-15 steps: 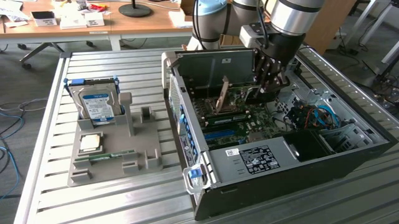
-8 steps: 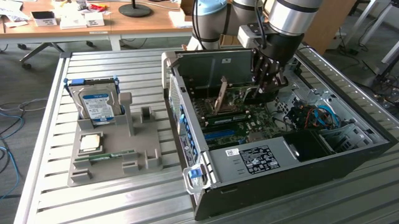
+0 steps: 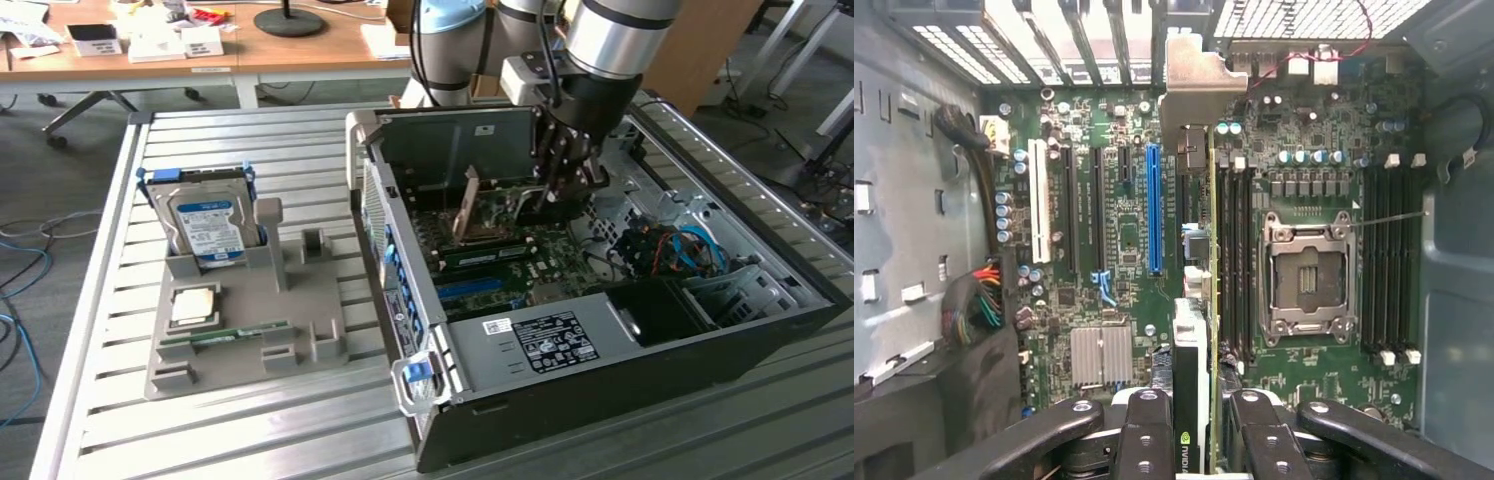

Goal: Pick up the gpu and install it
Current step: 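Insert the gpu into the slot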

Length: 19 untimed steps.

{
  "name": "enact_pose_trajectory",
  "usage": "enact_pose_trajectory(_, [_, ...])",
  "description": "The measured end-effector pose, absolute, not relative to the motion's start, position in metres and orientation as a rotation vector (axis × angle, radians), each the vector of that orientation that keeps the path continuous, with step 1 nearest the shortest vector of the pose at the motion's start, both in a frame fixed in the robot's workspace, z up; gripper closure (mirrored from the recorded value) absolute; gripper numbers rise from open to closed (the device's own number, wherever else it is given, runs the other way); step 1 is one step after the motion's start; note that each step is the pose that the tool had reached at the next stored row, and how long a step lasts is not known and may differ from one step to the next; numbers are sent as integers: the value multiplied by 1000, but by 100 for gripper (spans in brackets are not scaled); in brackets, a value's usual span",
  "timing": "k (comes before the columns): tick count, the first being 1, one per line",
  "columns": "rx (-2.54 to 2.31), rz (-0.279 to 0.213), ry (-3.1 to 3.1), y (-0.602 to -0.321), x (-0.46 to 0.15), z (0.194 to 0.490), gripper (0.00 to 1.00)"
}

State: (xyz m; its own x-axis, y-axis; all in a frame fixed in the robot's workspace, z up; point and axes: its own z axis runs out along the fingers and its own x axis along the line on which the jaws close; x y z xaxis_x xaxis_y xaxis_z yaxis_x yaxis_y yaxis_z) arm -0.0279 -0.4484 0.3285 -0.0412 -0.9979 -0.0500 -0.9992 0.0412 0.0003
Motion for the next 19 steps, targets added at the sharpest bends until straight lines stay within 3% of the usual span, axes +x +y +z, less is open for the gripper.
enact_pose_trajectory(19, [-2150, 54, 2241, -454, -29, 321, 73])
